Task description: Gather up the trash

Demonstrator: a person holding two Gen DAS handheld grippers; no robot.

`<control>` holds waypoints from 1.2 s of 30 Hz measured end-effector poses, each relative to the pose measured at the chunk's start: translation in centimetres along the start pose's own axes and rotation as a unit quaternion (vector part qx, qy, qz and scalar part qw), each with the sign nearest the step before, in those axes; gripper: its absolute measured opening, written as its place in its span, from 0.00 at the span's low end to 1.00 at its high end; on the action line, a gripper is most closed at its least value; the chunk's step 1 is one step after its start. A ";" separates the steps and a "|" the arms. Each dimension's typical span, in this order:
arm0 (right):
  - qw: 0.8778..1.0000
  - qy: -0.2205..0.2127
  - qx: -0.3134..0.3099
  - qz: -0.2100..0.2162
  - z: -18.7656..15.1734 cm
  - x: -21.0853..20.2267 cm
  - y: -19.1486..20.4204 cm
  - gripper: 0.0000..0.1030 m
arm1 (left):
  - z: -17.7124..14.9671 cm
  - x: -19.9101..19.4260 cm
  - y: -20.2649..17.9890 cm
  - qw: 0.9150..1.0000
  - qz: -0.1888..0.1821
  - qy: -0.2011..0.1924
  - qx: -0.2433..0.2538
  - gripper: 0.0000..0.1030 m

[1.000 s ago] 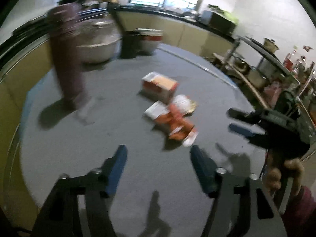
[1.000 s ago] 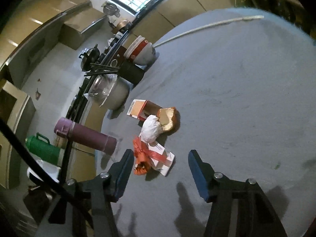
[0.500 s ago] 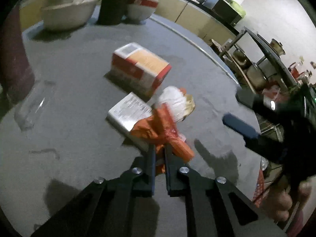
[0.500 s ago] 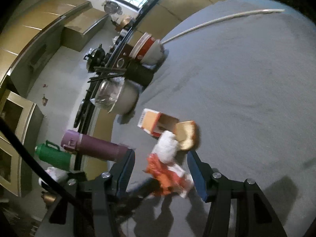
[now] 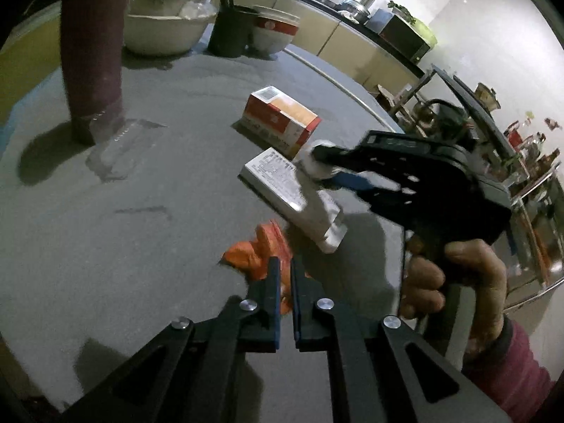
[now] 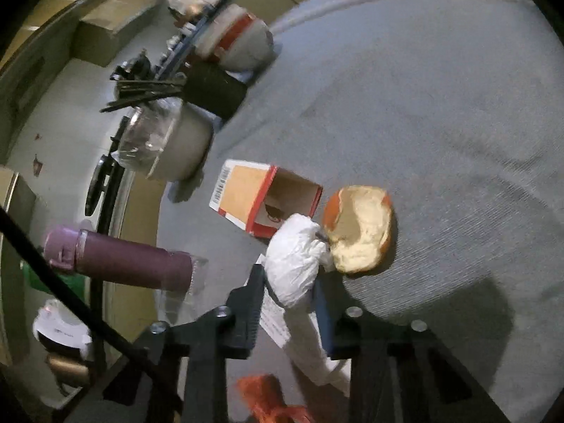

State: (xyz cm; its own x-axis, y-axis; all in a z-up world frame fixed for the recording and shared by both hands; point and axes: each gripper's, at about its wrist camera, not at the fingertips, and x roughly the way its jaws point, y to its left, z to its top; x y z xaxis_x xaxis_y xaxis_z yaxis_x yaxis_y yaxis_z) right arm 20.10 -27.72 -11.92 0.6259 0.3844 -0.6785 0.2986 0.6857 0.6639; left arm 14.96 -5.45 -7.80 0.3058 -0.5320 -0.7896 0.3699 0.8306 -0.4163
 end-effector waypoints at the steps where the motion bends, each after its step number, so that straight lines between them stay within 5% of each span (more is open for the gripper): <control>1: 1.000 -0.011 -0.003 0.002 -0.2 -1.0 -0.2 0.27 | -0.4 -0.2 0.1 1.000 0.001 0.001 0.005 0.05; 5: 0.998 -0.046 -0.045 -0.004 -1.5 -5.4 -0.8 0.27 | -1.2 -1.1 0.1 1.000 0.019 -0.006 0.018 0.11; 7: 0.996 -0.056 -0.063 -0.005 -2.6 -7.6 -1.4 0.27 | -1.2 -1.1 -0.1 1.000 0.016 -0.003 0.012 0.41; 8: 0.995 -0.061 -0.074 -0.012 -3.4 -8.7 -1.7 0.27 | -1.1 -1.0 -0.4 1.000 0.017 -0.005 0.006 0.67; 9: 0.994 -0.064 -0.081 -0.018 -3.9 -9.5 -2.0 0.27 | -1.0 -0.9 -0.7 1.000 0.017 -0.009 0.004 0.75; 14: 0.992 -0.081 -0.096 -0.026 -6.9 -12.9 -3.6 0.27 | -0.1 2.2 -2.1 0.998 0.056 -0.007 0.019 0.75; 16: 0.991 -0.089 -0.099 -0.029 -7.9 -14.1 -4.1 0.27 | 0.1 3.7 -2.0 0.997 0.069 0.003 0.016 0.50; 17: 0.990 -0.092 -0.101 -0.031 -8.3 -14.6 -4.3 0.27 | 0.1 4.6 -1.7 0.998 0.067 0.016 0.008 0.27; 22: 0.989 -0.108 -0.104 -0.022 -9.8 -16.9 -5.0 0.27 | -0.5 3.8 -1.8 0.997 0.076 -0.005 -0.001 0.20; 36: 0.979 -0.146 -0.143 -0.011 -13.5 -22.2 -5.3 0.27 | -4.7 -4.2 -9.4 0.992 0.057 -0.076 0.078 0.19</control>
State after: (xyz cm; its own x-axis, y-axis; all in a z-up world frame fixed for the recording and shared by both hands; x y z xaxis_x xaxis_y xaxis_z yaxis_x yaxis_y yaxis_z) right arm -5.07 -31.56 -4.64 0.8131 0.2034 -0.5454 0.1266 0.8528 0.5067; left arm 6.08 -10.25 -2.63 0.4787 -0.4647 -0.7449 0.4528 0.8576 -0.2440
